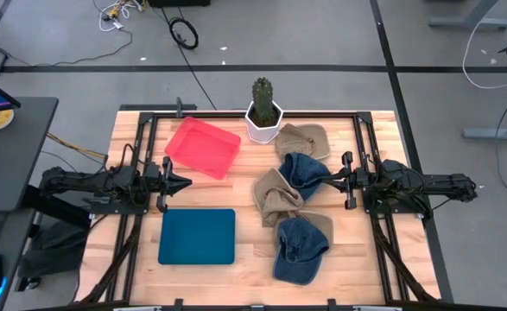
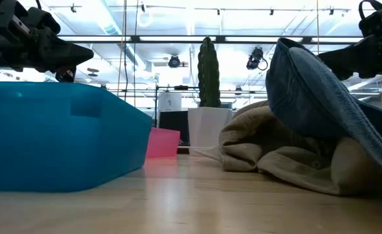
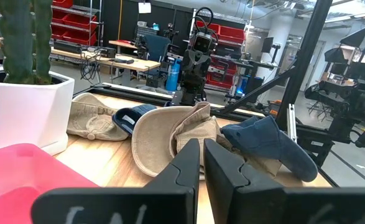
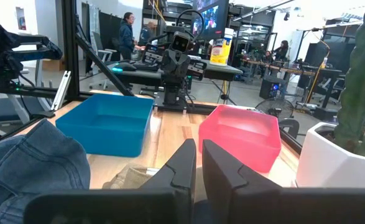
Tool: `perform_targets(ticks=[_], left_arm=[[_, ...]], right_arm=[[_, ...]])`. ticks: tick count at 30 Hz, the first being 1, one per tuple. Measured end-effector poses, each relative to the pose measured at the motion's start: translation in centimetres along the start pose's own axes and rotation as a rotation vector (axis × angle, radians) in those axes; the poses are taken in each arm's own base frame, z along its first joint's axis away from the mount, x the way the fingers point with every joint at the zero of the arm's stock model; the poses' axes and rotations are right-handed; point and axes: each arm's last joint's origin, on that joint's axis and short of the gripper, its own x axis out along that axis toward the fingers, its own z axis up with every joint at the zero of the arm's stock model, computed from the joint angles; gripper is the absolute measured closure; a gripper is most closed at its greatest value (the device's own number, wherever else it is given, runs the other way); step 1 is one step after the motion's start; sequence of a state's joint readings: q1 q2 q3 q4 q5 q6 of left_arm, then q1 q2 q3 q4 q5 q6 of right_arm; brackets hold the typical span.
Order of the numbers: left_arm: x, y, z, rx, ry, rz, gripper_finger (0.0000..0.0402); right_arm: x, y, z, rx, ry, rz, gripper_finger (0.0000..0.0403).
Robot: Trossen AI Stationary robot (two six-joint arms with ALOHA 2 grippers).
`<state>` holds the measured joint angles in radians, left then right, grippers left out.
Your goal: Pick & Place hat
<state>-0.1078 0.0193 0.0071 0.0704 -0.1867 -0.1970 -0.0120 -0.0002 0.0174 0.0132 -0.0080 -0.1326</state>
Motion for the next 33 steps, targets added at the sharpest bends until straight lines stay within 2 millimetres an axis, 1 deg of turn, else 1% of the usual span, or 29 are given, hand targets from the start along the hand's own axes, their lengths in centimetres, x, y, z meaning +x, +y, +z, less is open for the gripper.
perform_targets(ticks=[7, 12, 20, 24, 28, 31, 33], left_arm=[[0.00, 0.00, 0.02, 0.006, -0.001, 0.000, 0.0376], [0.00, 0.04, 0.03, 0.133, -0.004, 0.013, 0.0376], [0.00, 0.04, 0.01, 0.264, 0.000, 0.015, 0.0376], [0.00, 0.05, 0.00, 0.269, 0.000, 0.016, 0.0376], [0.00, 0.07, 0.01, 0.208, -0.002, 0.023, 0.0376], [0.00, 0.11, 0.03, 0.061, -0.006, 0.038, 0.0376], [0.00, 0.14, 0.03, -0.034, -0.010, 0.049, 0.0376]], right_arm=[[0.00, 0.00, 0.00, 0.000, 0.000, 0.000, 0.0369], [0.00, 0.00, 0.00, 0.000, 0.000, 0.000, 0.0369], [0.00, 0.00, 0.00, 0.000, 0.000, 0.000, 0.0369], [0.00, 0.00, 0.00, 0.000, 0.000, 0.000, 0.0369], [0.00, 0.00, 0.01, -0.026, -0.001, 0.000, 0.0369], [0.00, 0.00, 0.01, -0.112, -0.001, 0.000, 0.0369], [0.00, 0.00, 0.01, -0.136, -0.001, 0.000, 0.0369]])
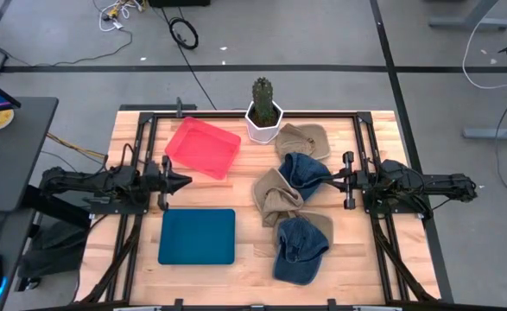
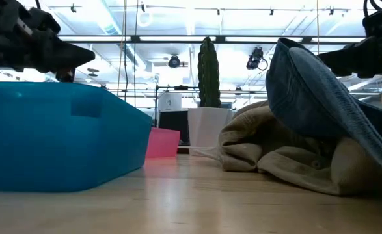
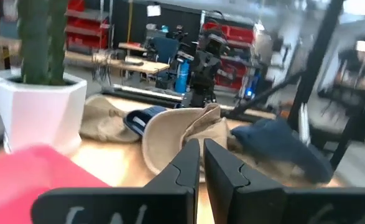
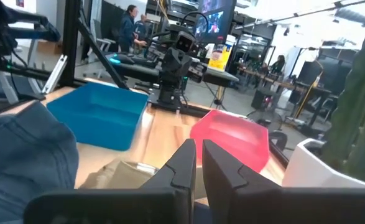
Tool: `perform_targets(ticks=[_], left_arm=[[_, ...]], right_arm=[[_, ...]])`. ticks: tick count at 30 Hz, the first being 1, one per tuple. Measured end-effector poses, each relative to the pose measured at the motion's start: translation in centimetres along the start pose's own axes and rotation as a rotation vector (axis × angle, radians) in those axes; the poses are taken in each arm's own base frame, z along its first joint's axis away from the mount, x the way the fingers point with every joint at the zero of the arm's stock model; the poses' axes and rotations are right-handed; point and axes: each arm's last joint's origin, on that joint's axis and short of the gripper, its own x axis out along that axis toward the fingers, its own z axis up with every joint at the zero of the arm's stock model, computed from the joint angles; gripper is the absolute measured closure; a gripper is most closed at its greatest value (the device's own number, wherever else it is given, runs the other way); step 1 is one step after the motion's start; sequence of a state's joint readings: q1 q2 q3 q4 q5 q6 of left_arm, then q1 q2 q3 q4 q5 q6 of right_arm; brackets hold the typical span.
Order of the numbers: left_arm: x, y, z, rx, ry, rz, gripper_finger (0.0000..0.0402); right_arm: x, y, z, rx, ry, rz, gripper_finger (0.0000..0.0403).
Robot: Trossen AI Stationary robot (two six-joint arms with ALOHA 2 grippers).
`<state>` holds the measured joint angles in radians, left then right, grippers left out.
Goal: Pick & Place hat
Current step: Put the middle brown cap into the blue bin
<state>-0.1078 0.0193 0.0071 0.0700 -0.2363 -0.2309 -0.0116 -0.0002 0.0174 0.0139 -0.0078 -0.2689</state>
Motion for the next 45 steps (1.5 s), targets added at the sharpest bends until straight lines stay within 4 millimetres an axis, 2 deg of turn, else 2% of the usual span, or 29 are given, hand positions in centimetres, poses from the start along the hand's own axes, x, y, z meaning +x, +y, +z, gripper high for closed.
perform_targets(ticks=[4, 8, 12, 18, 24, 29, 34, 39, 42, 45], left_arm=[[0.0, 0.1, 0.1, -0.116, -0.015, 0.032, 0.0376], [0.0, 0.3, 0.5, -0.231, -0.087, 0.108, 0.0376], [-0.1, 0.3, 1.4, -0.266, -0.186, 0.135, 0.0376], [-0.5, 0.0, 3.1, -0.251, -0.350, 0.095, 0.0376], [-1.2, -0.2, 4.7, -0.344, -0.523, 0.034, 0.0376], [-1.4, -0.2, 5.0, -0.403, -0.557, 0.012, 0.0376], [-1.4, -0.1, 5.0, -0.359, -0.563, 0.062, 0.0376], [-1.4, -0.1, 4.9, -0.315, -0.559, 0.102, 0.0377], [-1.4, -0.1, 4.9, -0.282, -0.555, 0.109, 0.0388], [-1.4, -0.2, 4.9, -0.249, -0.548, 0.082, 0.0397]], right_arm=[[0.0, 0.0, 0.0, 0.062, -0.003, -0.001, 0.0369], [0.0, -0.2, 0.7, 0.305, -0.079, -0.009, 0.0369], [-0.2, -0.6, 2.1, 0.534, -0.228, 0.000, 0.0369], [-1.0, -1.1, 4.1, 0.707, -0.467, 0.044, 0.0369], [-1.4, -1.7, 4.8, 0.808, -0.571, -0.046, 0.0369], [-1.5, -1.8, 4.8, 0.903, -0.587, -0.055, 0.0369], [-1.5, -2.1, 4.7, 0.924, -0.614, -0.172, 0.0369], [-1.6, -2.2, 4.7, 1.035, -0.646, -0.183, 0.0371], [-1.6, -2.3, 4.7, 1.015, -0.642, -0.214, 0.0392], [-1.6, -2.4, 4.5, 0.969, -0.639, -0.307, 0.0397]])
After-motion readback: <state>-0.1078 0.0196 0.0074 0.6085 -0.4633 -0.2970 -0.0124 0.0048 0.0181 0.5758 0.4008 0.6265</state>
